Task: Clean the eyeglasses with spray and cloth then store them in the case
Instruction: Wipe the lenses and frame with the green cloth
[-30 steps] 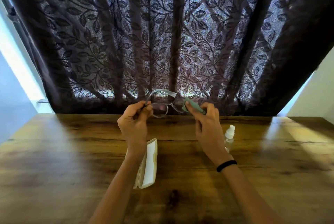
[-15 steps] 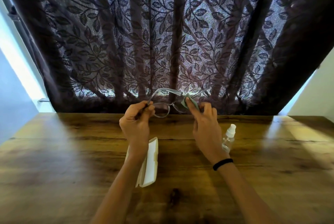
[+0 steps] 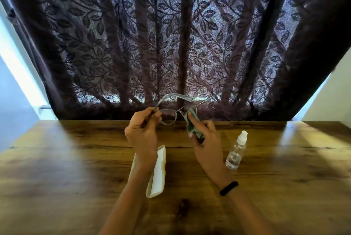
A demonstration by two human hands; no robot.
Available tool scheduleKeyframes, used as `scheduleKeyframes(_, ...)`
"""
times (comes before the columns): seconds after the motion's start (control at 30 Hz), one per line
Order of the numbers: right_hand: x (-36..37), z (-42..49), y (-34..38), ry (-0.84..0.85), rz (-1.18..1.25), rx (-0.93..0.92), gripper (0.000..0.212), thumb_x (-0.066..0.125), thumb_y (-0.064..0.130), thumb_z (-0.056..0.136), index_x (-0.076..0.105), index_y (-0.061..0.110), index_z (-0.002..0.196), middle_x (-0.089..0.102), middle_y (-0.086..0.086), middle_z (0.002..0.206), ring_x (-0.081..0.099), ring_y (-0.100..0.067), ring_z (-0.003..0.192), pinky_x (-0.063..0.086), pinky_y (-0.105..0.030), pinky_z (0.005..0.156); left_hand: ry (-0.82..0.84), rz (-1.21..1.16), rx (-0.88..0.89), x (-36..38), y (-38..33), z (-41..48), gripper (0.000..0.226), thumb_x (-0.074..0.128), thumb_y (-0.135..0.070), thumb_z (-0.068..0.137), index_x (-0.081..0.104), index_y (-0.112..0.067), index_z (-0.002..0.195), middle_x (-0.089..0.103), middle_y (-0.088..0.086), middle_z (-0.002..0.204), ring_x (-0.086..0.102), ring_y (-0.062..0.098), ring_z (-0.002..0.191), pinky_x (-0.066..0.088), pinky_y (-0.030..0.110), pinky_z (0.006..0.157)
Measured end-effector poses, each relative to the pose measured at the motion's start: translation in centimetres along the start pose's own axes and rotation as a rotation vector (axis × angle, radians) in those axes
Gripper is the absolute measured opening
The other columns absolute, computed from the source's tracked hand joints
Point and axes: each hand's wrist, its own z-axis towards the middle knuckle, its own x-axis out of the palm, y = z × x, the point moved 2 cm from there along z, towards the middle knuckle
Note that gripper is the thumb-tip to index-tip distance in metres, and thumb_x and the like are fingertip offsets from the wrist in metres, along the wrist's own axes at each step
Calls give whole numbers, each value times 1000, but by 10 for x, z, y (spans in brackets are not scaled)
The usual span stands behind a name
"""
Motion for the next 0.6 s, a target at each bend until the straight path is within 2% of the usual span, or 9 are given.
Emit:
scheduleKeyframes(0.07, 1, 1, 4, 57, 131, 92, 59, 59, -4, 83, 39, 31, 127, 47, 3, 99, 49, 8, 89, 39, 0, 77, 15, 40, 35, 1, -1, -1, 28, 64, 9, 77, 67, -14, 91, 65, 13, 81, 65, 10, 74, 54, 19, 69)
scheduleKeyframes(0.1, 1, 1, 5, 91, 207, 152, 58, 59, -2, 83, 42, 34, 125, 51, 2, 103, 51, 8, 92, 41, -1, 79, 22, 59, 48, 1, -2, -1, 26, 64, 9, 77, 66, -11, 93, 64, 15, 82, 65, 10, 74, 54, 19, 69)
scheduleKeyframes(0.17, -2, 2, 4, 161, 442, 296, 54, 59, -1, 84, 50, 39, 120, 58, 0, 112, 57, -3, 98, 48, -10, 81, 37, 103, 80, -1, -4, 0, 24, 65, 8, 77, 66, -9, 94, 65, 15, 82, 64, 7, 75, 53, 17, 69)
scheduleKeyframes(0.23, -5, 3, 4, 213, 713, 429, 48, 59, 1, 83, 58, 38, 113, 64, 3, 113, 63, -8, 99, 53, -18, 75, 66, 179, 138, -2, -6, 1, 24, 67, 5, 76, 66, -11, 94, 65, 8, 81, 63, 4, 74, 52, 15, 68)
scheduleKeyframes(0.33, -12, 4, 5, 202, 941, 535, 36, 61, 6, 77, 66, 30, 103, 69, 4, 103, 66, -7, 85, 52, -19, 63, 131, 272, 212, 0, -9, 2, 25, 70, 1, 75, 67, -15, 94, 64, -6, 80, 63, 3, 74, 50, 11, 67)
scheduleKeyframes(0.43, -17, 5, 7, 199, 1009, 567, 34, 61, 8, 73, 64, 19, 105, 65, -2, 105, 66, -7, 80, 51, -20, 59, 182, 339, 235, 1, -9, 2, 24, 72, -3, 74, 68, -17, 93, 66, -2, 81, 64, 8, 75, 51, 15, 67)
scheduleKeyframes(0.5, -21, 4, 13, 228, 1001, 519, 32, 62, 11, 71, 65, 17, 102, 67, -2, 103, 66, -8, 83, 52, -19, 61, 210, 408, 260, 2, -7, 3, 21, 72, -6, 75, 70, -15, 93, 67, 1, 82, 62, 14, 77, 52, 21, 67)
scheduleKeyframes(0.6, -25, 6, 24, 241, 849, 386, 22, 64, 10, 75, 67, 20, 94, 70, -2, 101, 65, -15, 94, 55, -23, 72, 248, 478, 320, 4, -8, 2, 23, 69, 0, 75, 71, -12, 95, 63, -1, 82, 57, 11, 77, 46, 13, 68)
